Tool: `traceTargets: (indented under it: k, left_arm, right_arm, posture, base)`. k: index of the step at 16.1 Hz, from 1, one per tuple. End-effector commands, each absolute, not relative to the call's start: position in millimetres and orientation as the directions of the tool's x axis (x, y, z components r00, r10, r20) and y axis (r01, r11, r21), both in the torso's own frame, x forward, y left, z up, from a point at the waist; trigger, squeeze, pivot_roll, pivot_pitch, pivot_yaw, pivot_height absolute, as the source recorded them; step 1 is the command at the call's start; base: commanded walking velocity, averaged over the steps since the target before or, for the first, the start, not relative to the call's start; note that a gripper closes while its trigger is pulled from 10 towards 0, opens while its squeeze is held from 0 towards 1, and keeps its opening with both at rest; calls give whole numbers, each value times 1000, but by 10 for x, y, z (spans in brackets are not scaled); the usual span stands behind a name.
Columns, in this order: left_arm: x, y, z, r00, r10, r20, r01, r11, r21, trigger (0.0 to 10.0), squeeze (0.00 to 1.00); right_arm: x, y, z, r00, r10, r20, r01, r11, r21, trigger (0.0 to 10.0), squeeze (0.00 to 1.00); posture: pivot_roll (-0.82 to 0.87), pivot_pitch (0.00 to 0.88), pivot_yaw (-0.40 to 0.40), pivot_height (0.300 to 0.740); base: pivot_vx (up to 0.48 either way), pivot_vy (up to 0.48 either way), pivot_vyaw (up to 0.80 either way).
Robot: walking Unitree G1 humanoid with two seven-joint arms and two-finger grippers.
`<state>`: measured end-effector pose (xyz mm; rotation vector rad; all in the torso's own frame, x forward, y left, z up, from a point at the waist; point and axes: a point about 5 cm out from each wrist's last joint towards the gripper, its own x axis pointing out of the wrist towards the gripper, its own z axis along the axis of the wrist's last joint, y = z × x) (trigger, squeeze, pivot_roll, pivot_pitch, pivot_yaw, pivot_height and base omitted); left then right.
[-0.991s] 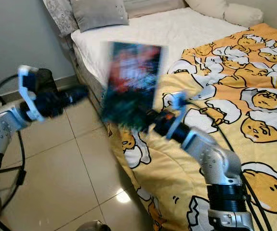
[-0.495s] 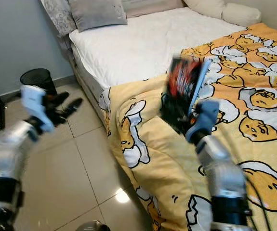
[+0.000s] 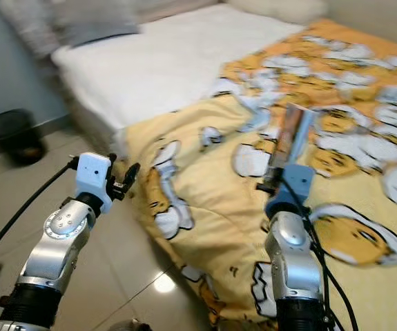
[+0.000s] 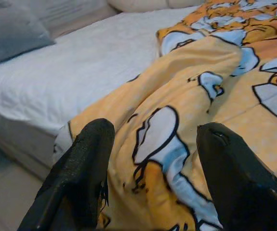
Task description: Clean up the room
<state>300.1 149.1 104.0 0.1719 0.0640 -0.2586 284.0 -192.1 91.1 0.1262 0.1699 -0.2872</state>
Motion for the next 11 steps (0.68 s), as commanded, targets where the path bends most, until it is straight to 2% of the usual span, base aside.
traceTargets:
  k: [1, 3, 7, 8, 9, 11]
  left_arm:
    - [2998, 1561, 1068, 975, -212, -70, 222, 957, 188, 10000, 0]
    - [3032, 1632, 1115, 986, -164, -43, 169, 963, 210, 10000, 0]
    - [3015, 1644, 1126, 986, -163, -38, 167, 960, 223, 10000, 0]
    - [3004, 1661, 1124, 987, -156, -38, 160, 962, 219, 10000, 0]
    - [2997, 1683, 1120, 988, -147, -38, 152, 965, 215, 10000, 0]
    - [2987, 1708, 1119, 990, -140, -37, 144, 966, 217, 10000, 0]
  right_arm:
    - [2865, -1904, 993, 949, -280, -144, 300, 942, 147, 10000, 0]
    - [2853, -1892, 988, 942, -308, -129, 328, 928, 177, 10000, 0]
    - [2867, -1913, 1011, 933, -349, -91, 360, 914, 186, 10000, 0]
    - [2874, -1924, 1000, 925, -367, -95, 378, 914, 149, 10000, 0]
    - [2878, -1925, 939, 911, -381, -157, 400, 909, 120, 10000, 0]
    - [2869, -1879, 866, 924, -318, -213, 353, 923, 154, 10000, 0]
  posture:
    - [-28, 0, 39, 740]
    - [-31, 0, 48, 740]
    - [-29, 0, 50, 740]
    - [-28, 0, 49, 740]
    - [-25, 0, 45, 740]
    - [-20, 0, 39, 740]
  base:
    - [0, 442, -775]
    - [0, 458, -769]
    - [0, 480, -788]
    - [0, 480, -800]
    - [0, 480, -800]
    - [0, 480, -784]
